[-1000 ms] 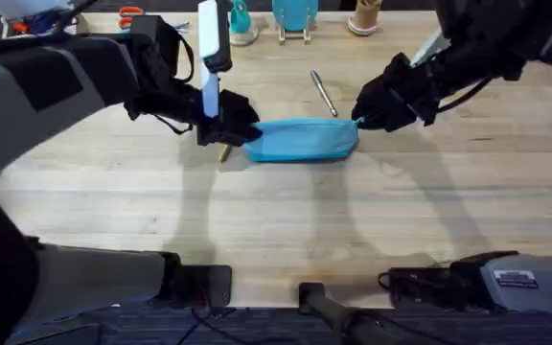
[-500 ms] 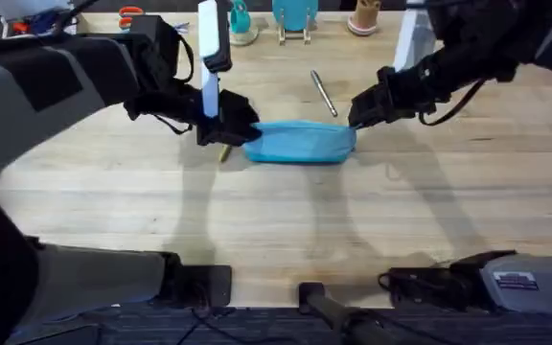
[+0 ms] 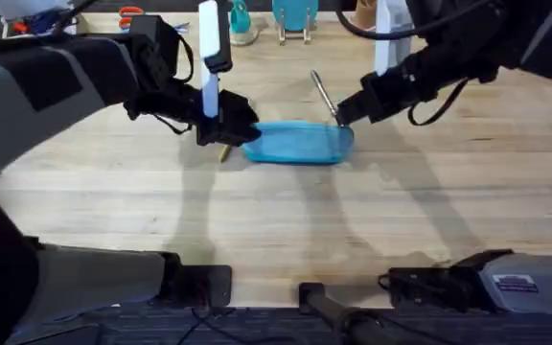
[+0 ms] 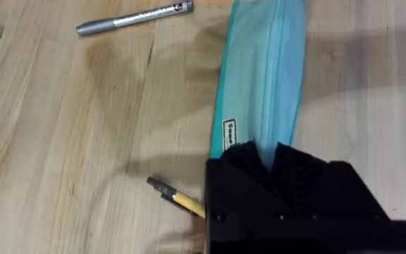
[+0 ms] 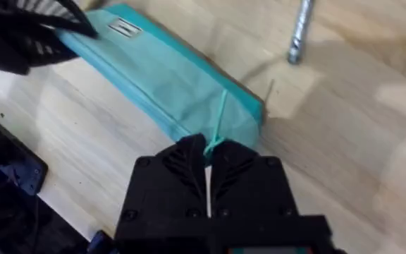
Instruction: Unzip the bag, pick up the pens from the table one at a time and place them inside, then zip the bag closed.
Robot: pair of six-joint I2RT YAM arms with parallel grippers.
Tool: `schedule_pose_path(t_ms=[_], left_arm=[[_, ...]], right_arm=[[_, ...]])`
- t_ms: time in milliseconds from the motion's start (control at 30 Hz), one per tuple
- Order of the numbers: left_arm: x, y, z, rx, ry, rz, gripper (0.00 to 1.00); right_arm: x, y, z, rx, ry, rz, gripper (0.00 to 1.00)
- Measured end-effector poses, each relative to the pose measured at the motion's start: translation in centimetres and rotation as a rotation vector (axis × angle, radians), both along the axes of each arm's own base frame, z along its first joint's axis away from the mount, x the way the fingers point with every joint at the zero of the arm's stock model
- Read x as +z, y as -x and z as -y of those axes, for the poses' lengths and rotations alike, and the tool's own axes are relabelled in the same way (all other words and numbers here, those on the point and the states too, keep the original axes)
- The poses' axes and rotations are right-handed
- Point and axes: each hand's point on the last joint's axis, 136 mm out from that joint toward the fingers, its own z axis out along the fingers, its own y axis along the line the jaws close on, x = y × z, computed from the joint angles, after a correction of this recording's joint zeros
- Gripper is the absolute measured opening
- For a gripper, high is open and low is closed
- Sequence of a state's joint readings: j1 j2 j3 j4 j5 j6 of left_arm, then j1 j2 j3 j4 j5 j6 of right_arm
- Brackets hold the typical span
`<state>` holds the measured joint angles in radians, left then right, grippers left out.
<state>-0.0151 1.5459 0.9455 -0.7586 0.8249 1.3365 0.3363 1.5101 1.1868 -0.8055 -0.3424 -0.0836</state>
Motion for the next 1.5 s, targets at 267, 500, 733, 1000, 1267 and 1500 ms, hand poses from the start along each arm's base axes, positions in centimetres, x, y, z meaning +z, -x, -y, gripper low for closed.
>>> schedule_pose_path(t_ms=[267,500,733,1000,1267,1500], left_arm=[[-0.1,-0.1,-0.1,0.004,-0.006,0.0,0.041],[-0.1,-0.1,-0.3,0.01,-0.008,0.0,0.041],[-0.1,-0.1,-0.4,0.011,-0.01,0.0,0.041],[-0.2,-0.2,-0.5,0.015,-0.013,0.0,0.041],[-0.2,-0.2,-0.5,0.015,-0.013,0.0,0.041],[-0.1,-0.2,-0.5,0.014,-0.012,0.0,0.041]], right_arm=[[1.2,-1.2,-2.2,0.054,-0.023,0.1,0.032],[1.8,-1.7,-3.7,0.085,-0.037,0.162,0.031],[2.1,-1.5,-5.1,0.119,-0.042,0.194,0.031],[3.0,-1.7,-7.1,0.154,-0.069,0.254,0.031],[3.4,-1.1,-8.8,0.199,-0.086,0.281,0.031],[2.9,-0.7,-11.0,0.248,-0.104,0.296,0.03]])
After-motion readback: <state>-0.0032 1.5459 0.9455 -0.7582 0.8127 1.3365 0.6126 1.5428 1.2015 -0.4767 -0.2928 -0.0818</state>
